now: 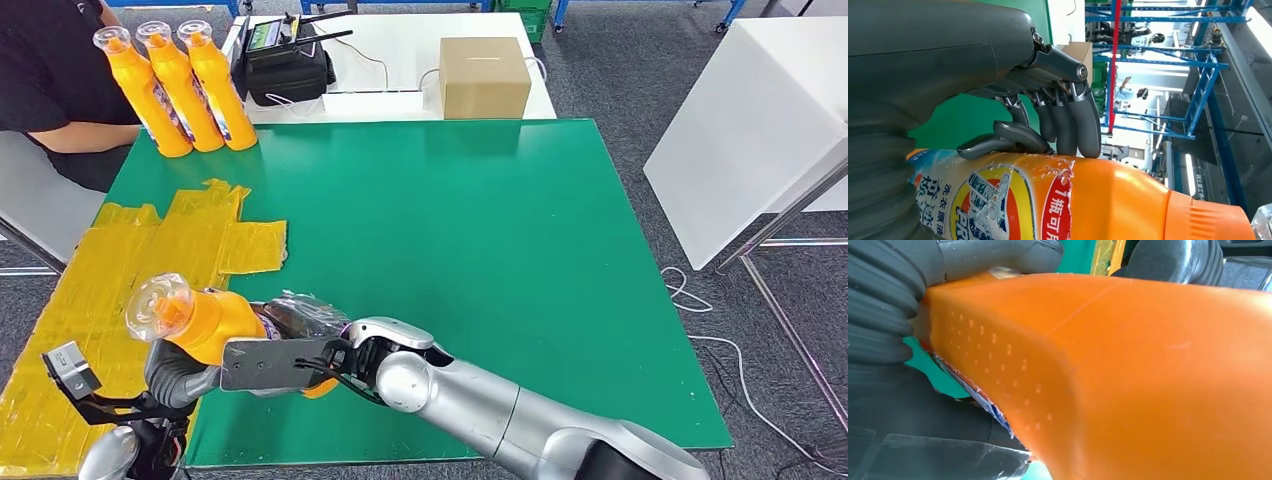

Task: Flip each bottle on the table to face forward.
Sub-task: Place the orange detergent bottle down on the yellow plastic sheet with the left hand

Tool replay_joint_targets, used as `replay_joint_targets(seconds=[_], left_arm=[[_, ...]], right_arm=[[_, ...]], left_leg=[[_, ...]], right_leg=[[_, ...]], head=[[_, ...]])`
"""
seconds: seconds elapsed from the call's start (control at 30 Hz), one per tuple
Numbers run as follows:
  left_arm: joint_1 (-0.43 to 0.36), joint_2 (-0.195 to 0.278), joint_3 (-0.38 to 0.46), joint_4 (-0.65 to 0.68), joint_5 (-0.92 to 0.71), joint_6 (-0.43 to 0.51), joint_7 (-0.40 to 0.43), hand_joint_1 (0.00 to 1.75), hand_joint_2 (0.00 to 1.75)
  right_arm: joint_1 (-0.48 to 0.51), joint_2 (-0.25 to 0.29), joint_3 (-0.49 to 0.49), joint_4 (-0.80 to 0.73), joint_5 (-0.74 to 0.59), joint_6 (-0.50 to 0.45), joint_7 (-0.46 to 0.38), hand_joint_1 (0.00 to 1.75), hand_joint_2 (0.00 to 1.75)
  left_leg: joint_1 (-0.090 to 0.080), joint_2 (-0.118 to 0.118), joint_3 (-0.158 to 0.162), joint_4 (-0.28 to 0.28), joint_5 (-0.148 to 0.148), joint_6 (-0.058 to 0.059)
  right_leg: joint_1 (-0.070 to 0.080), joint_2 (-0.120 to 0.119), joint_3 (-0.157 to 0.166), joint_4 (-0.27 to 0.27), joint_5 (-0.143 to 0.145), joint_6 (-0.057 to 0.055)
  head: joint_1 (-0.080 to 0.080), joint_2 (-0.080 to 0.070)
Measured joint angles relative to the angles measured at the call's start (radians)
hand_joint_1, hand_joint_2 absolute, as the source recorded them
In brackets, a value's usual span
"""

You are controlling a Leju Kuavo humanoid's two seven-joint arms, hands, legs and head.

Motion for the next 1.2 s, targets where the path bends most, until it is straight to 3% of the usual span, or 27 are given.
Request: replay_joint_targets(seconds=[0.27, 0.3, 0.4, 0.43, 0.73, 1.2], left_arm=[[-0.001, 0.0, 0.0, 0.0, -0.003, 0.002, 0.004, 1.75, 1.75], [-0.001, 0.0, 0.0, 0.0, -0.003, 0.002, 0.004, 1.61, 1.75], [-0.001, 0.001, -0.001, 0.0, -0.008, 0.002, 0.004, 0.3, 1.75], [-0.002, 0.002, -0.004, 0.0, -0.012, 0.0, 0.003, 0.0, 1.75], [-0.048, 0.013, -0.06, 0.0, -0.028, 0.001, 0.033, 0.0, 1.75], [-0.046, 0.052, -0.091, 0.002, -0.041, -0.022, 0.005, 0.0, 1.75]], right_arm=[[-0.002, 0.003, 0.0, 0.012, -0.01, 0.005, 0.0, 1.75, 1.75], [-0.003, 0.003, 0.001, 0.013, -0.01, 0.005, 0.0, 1.75, 1.75], [-0.006, 0.003, 0.001, 0.017, -0.013, 0.007, 0.0, 1.75, 1.75], [-0.007, 0.004, 0.001, 0.019, -0.014, 0.01, 0.001, 1.75, 1.75], [-0.032, 0.011, 0.008, 0.015, -0.036, 0.039, 0.067, 1.75, 1.75], [-0.057, 0.009, 0.024, 0.03, -0.054, 0.069, 0.044, 1.75, 1.75]], left_leg=[[0.0, 0.0, 0.0, 0.0, 0.0, 0.0], [0.0, 0.0, 0.0, 0.0, 0.0, 0.0], [0.0, 0.0, 0.0, 0.0, 0.0, 0.0], [0.0, 0.0, 0.0, 0.0, 0.0, 0.0], [0.0, 0.001, 0.001, 0.0, 0.0, 0.0], [0.0, 0.001, 0.0, 0.0, 0.0, 0.0]], right_leg=[[0.0, 0.0, 0.0, 0.0, 0.0, 0.0], [0.0, 0.0, 0.0, 0.0, 0.0, 0.0], [0.0, 0.0, 0.0, 0.0, 0.0, 0.0], [0.0, 0.0, 0.0, 0.0, 0.0, 0.0], [0.0, 0.001, 0.0, 0.0, 0.0, 0.0], [0.0, 0.001, 0.0, 0.0, 0.0, 0.0]], head=[[0.0, 0.0], [0.0, 0.0], [0.0, 0.0], [0.0, 0.0], [0.0, 0.0], [0.0, 0.0]])
